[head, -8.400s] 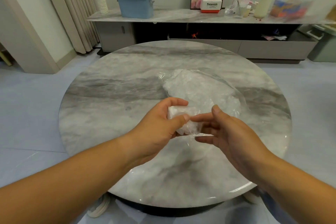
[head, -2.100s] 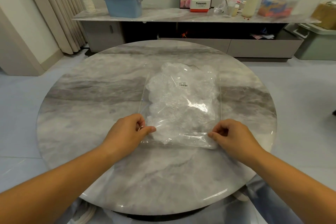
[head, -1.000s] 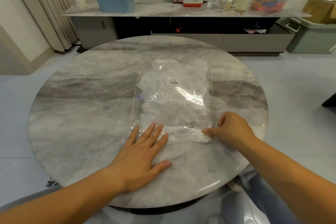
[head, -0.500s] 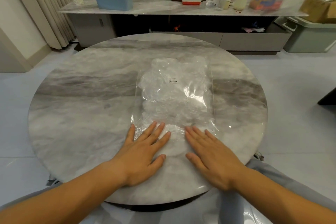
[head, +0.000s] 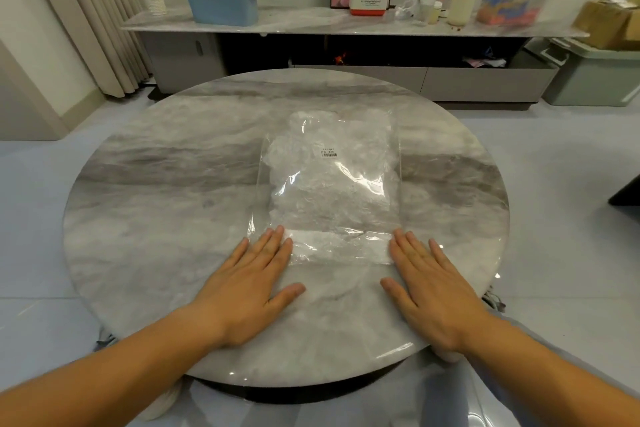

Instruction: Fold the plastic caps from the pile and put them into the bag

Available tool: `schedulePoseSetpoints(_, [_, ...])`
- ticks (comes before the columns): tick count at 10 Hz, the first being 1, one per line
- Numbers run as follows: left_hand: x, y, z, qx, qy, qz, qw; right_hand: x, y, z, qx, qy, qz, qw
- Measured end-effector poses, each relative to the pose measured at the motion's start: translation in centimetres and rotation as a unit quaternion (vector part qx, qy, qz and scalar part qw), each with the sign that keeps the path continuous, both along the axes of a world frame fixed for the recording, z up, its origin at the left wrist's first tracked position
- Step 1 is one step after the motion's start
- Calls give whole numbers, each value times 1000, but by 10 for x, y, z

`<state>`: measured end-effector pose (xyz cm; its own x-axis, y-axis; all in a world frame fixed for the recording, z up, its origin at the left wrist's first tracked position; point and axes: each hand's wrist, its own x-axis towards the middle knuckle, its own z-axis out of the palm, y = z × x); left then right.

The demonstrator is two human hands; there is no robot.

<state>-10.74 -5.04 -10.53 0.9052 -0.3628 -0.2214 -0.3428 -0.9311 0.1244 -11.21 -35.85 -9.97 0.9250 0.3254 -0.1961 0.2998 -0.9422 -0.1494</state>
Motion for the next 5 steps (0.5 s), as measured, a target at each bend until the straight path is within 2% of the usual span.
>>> schedulePoseSetpoints(2, [49, 19, 7, 34, 15, 42, 998, 68, 24, -3, 21, -16, 4, 1000])
schedulePoseSetpoints(3, [51, 21, 8, 22, 3, 57, 998, 83, 33, -7, 26, -17, -1, 1000])
schedulePoseSetpoints(4, [46, 23, 18, -44, -29, 79, 995, 82, 34, -1, 70, -23, 1, 997])
schedulePoseSetpoints(5, [38, 27, 36, -82, -70, 124, 986, 71, 35, 18, 132, -72, -16, 989])
